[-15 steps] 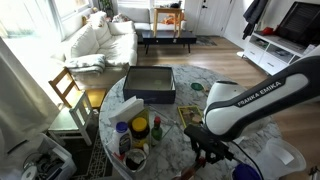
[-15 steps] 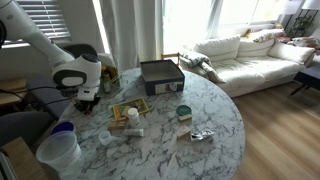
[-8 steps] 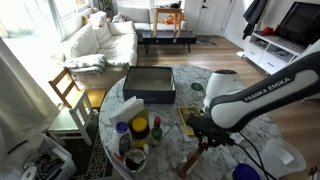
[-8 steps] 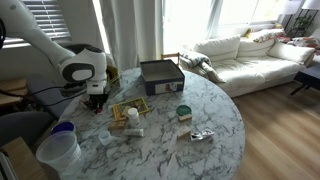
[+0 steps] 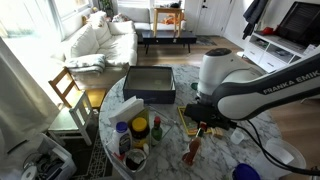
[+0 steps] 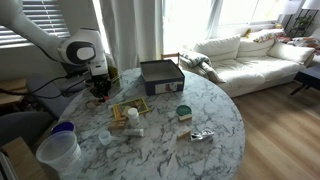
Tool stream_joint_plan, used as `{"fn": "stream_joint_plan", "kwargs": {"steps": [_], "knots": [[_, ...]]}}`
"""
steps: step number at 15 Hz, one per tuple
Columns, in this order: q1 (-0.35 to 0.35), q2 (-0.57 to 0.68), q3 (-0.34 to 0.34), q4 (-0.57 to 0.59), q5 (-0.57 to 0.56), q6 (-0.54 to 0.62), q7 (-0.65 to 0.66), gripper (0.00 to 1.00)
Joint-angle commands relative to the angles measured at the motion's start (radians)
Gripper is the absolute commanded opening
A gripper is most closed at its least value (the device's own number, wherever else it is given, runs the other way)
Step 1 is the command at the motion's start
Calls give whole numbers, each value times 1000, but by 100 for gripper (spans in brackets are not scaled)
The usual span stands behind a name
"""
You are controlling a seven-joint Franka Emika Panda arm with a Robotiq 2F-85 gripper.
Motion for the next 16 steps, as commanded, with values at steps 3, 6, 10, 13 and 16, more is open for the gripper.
{"fn": "stream_joint_plan", "kwargs": {"steps": [3, 6, 10, 13, 16], "knots": [[17, -52, 28, 10, -153, -49, 46, 8], [27, -51, 42, 8, -225, -26, 90, 8], [36, -74, 52, -5, -328, 8, 163, 8], [35, -91, 58, -16, -397, 53, 202, 8], [33, -96, 61, -18, -466, 102, 229, 8]]}}
